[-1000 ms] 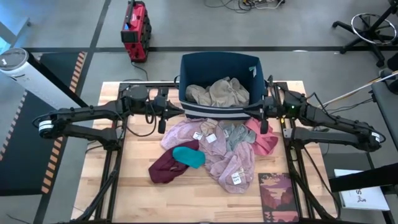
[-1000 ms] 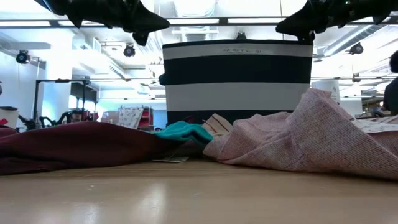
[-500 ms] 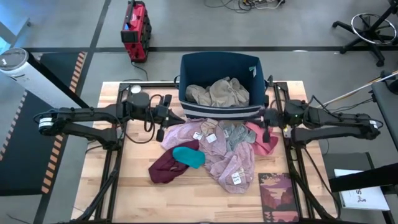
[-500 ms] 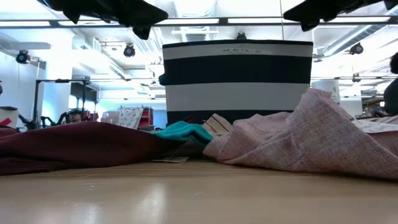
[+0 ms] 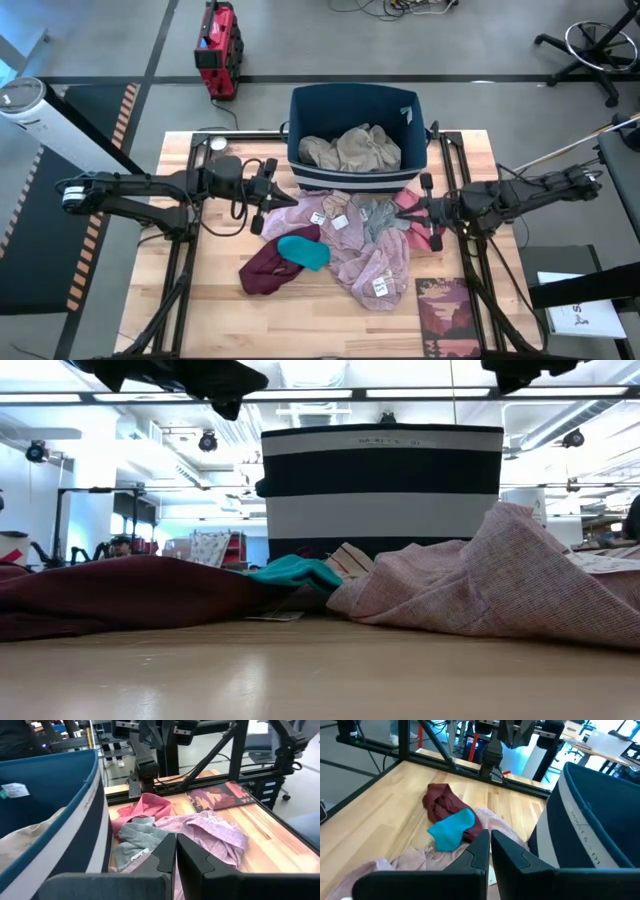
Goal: Sort clothes
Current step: Put the blue sock into the blue laundry organizer
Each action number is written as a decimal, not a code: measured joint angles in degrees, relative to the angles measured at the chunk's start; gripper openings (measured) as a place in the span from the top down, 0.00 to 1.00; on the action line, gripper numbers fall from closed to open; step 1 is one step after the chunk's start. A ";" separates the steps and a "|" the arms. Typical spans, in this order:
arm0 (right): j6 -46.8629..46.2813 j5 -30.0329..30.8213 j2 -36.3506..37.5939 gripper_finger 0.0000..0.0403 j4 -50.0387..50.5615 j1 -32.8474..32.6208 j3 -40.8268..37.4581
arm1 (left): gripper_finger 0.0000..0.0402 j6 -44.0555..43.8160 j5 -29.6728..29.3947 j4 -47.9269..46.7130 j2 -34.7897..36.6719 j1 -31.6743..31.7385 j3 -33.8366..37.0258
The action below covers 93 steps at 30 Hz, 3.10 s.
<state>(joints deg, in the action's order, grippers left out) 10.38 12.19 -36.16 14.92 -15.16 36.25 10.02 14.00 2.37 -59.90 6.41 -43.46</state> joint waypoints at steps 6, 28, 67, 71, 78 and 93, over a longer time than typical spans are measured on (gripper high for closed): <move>-4.95 0.92 -0.02 0.99 1.08 -4.78 0.00 | 1.00 -0.92 -0.10 -0.84 0.00 -2.22 0.00; -23.09 1.31 -10.88 0.66 -10.25 -13.21 -7.15 | 0.77 -13.58 -0.02 -4.31 -12.56 -11.61 0.04; -23.68 2.95 -22.03 0.64 -14.04 -17.24 -0.96 | 0.62 -24.44 -12.05 -25.16 -25.24 -12.98 0.11; -23.69 3.40 -22.08 0.66 -15.53 -17.24 -0.96 | 0.79 -23.66 -13.39 -25.14 -25.24 -13.01 0.11; -23.30 4.54 -22.21 0.70 -17.35 -17.22 -0.96 | 0.98 -22.64 -14.60 -24.25 -24.62 -13.50 0.11; -23.25 5.67 -22.23 0.76 -18.51 -17.22 -0.98 | 1.00 -20.61 -12.03 -0.75 -4.77 -10.89 0.11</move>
<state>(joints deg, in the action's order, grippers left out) -12.87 17.86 -58.39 -3.58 -32.38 35.27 -10.59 1.97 1.63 -64.67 -4.48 -43.35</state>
